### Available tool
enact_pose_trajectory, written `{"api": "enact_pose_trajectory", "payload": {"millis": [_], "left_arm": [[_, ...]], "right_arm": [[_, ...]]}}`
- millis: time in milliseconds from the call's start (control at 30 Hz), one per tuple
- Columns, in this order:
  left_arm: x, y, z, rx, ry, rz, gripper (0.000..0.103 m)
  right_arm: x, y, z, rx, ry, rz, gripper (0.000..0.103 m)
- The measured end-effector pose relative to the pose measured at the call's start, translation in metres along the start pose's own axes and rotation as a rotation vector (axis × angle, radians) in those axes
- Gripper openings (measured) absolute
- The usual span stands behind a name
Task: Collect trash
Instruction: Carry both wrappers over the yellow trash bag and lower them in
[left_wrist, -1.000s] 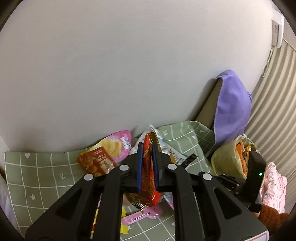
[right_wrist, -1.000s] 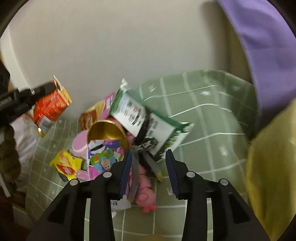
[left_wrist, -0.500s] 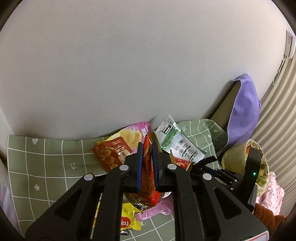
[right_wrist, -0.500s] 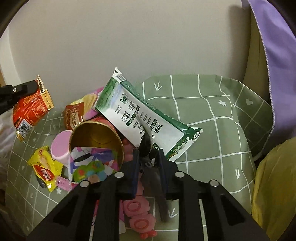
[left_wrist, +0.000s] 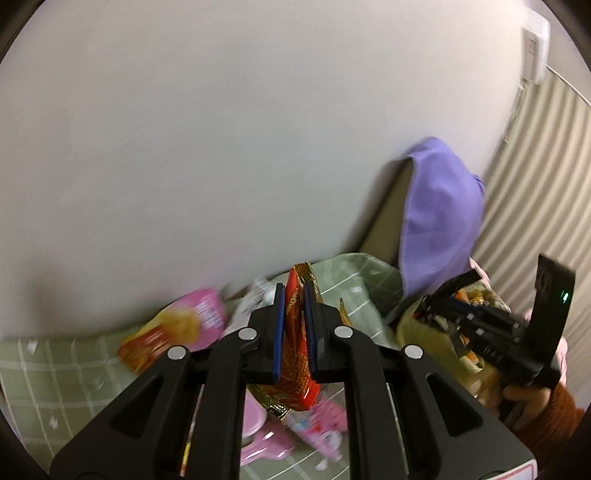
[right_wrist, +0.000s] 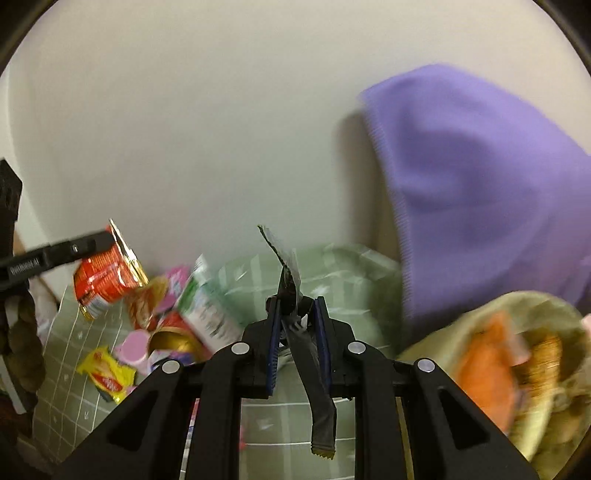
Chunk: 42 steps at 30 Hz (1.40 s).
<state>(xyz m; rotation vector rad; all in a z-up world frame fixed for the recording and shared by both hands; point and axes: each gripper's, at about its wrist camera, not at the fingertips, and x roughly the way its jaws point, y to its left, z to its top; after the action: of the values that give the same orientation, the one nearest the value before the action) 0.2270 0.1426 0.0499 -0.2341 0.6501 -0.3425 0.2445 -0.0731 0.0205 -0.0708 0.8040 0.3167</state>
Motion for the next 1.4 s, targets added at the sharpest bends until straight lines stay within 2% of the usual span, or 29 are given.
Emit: {"api": "enact_pose_trajectory", "payload": {"millis": [167,367,533,833,1000,1067,1133,1200,1300,1400], "left_arm": [[0.023,-0.057,0.025,0.104,-0.002,-0.090,0.008],[0.049,-0.129,0.038,0.191,0.007,-0.215,0.008],[0.068,-0.178,0.036,0.223,0.036,-0.334,0.008],[0.107,-0.240,0.016,0.267,0.127,-0.466,0.008],[0.141,-0.267,-0.009,0.333,0.212,-0.471,0.008],[0.157,-0.273,-0.021,0.389,0.250,-0.417,0.008],[0.174,-0.275,-0.038,0.449,0.315,-0.354,0.008],[0.184,-0.270,-0.050,0.459,0.360,-0.330,0.008],[0.190,-0.262,-0.053,0.434,0.379,-0.335,0.010],[0.196,-0.254,-0.051,0.389,0.396,-0.358,0.010]], "right_arm": [[-0.041,-0.038,0.015,0.038,-0.077,-0.088,0.018],[-0.081,-0.081,0.015,0.096,-0.138,-0.185,0.018],[-0.112,-0.115,0.008,0.132,-0.165,-0.263,0.018],[-0.157,-0.158,-0.020,0.209,-0.175,-0.367,0.018],[-0.161,-0.175,-0.037,0.246,-0.155,-0.386,0.018],[-0.161,-0.182,-0.043,0.270,-0.149,-0.372,0.018],[-0.155,-0.186,-0.047,0.280,-0.140,-0.311,0.018],[-0.141,-0.185,-0.051,0.259,-0.108,-0.255,0.018],[-0.115,-0.184,-0.059,0.255,-0.045,-0.193,0.018],[-0.089,-0.185,-0.068,0.245,0.019,-0.179,0.018]]}}
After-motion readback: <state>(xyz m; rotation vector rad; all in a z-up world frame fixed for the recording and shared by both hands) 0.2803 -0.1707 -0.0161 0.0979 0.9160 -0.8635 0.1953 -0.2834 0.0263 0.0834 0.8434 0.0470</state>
